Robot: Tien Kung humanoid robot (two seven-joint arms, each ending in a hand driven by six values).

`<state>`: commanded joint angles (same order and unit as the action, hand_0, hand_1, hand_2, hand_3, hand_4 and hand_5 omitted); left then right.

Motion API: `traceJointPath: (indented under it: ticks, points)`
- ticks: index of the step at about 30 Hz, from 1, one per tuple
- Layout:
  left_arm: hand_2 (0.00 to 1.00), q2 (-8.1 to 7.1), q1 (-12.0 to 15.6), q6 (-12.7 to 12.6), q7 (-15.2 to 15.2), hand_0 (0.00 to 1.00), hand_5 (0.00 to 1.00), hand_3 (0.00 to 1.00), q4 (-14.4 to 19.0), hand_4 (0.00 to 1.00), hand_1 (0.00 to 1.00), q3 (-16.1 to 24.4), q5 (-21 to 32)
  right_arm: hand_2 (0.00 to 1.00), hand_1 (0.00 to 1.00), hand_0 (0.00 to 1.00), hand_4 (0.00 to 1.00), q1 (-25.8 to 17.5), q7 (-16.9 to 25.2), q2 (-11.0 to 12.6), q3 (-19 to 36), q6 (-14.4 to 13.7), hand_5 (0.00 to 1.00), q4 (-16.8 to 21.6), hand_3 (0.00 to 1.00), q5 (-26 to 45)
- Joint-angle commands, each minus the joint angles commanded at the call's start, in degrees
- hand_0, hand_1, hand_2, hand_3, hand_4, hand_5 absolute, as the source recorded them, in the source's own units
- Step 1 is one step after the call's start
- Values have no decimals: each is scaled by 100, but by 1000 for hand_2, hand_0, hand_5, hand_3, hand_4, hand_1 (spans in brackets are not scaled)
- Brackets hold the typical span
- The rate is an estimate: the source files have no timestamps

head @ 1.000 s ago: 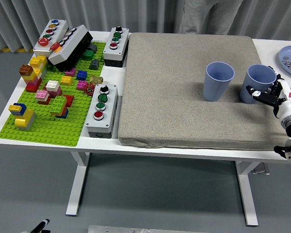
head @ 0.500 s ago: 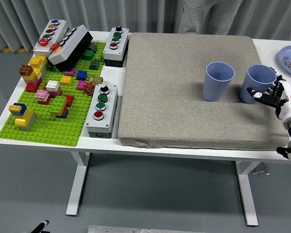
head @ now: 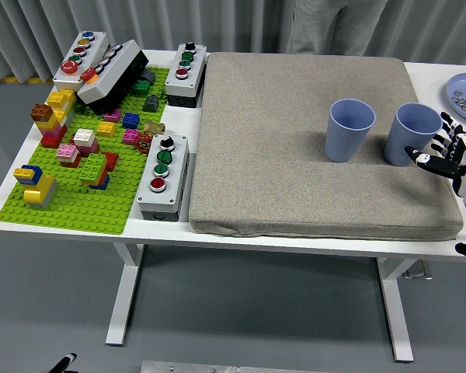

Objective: Pick cup pour cup place

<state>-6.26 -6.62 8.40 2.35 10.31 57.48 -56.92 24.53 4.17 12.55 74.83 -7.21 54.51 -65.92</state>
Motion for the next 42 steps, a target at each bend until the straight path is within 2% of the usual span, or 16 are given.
traceJointPath:
  ticks: [7,19,28,30,33,34,35,39,40,42]
  points:
    - [883,-13,-15,-4,1,866,998,786,0,646,816,45,-28,998,892,931,848,80,-13,46,91,-27,176,53,998,-7]
    - [883,-65,-79,-29,-31,868,998,787,0,645,817,41,4,983,886,923,847,923,-140,675,128,10,186,-195,994,325]
    - [884,-56,-78,-44,-25,869,998,786,0,642,818,83,-16,980,882,921,848,1157,-111,597,213,15,191,-383,995,351]
    - [884,-52,-85,-42,-21,869,998,786,0,642,818,79,-28,980,882,921,848,1241,-48,559,222,-72,191,-448,995,396]
    - [884,-52,-86,-42,-22,869,998,786,0,642,818,66,-16,980,882,921,848,1323,67,510,270,-390,191,-524,995,686]
    - [884,-51,-85,-42,-22,869,998,786,0,641,818,63,-13,916,832,883,847,1327,89,498,295,-464,417,-519,916,746]
    - [884,-50,-85,-42,-23,869,998,786,0,641,818,60,-10,916,832,883,847,1328,115,483,329,-577,417,-505,916,817]
    - [884,-41,-72,-42,-19,869,998,786,0,641,818,53,-7,916,832,883,847,1290,143,387,592,-735,417,-375,916,728]
    - [884,-40,-71,-42,-19,869,998,786,0,640,818,52,-7,898,823,873,864,1288,144,383,604,-739,515,-369,904,722]
    - [884,-37,-64,-39,-13,869,998,786,0,640,818,37,-1,898,823,873,864,1268,174,292,776,-830,515,-280,904,635]
